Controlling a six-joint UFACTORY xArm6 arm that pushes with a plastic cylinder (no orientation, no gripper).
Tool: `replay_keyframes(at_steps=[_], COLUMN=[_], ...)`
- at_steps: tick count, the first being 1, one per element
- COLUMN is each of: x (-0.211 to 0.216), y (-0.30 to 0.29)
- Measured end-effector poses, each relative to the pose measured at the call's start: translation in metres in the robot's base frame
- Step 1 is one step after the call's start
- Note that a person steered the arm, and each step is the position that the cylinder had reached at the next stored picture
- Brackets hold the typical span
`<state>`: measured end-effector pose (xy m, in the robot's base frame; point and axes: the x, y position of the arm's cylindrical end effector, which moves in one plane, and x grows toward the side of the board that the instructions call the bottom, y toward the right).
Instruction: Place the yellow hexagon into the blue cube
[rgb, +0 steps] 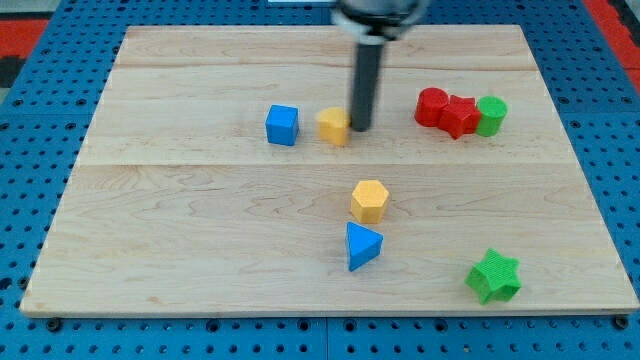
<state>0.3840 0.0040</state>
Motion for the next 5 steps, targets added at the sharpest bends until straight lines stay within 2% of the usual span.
replay_keyframes(at_steps=[1,2,3,4,5], x=[0.001,0.048,0.125,0.152,0.096], y=[-0.014,0.094,0.153,0.08,0.029])
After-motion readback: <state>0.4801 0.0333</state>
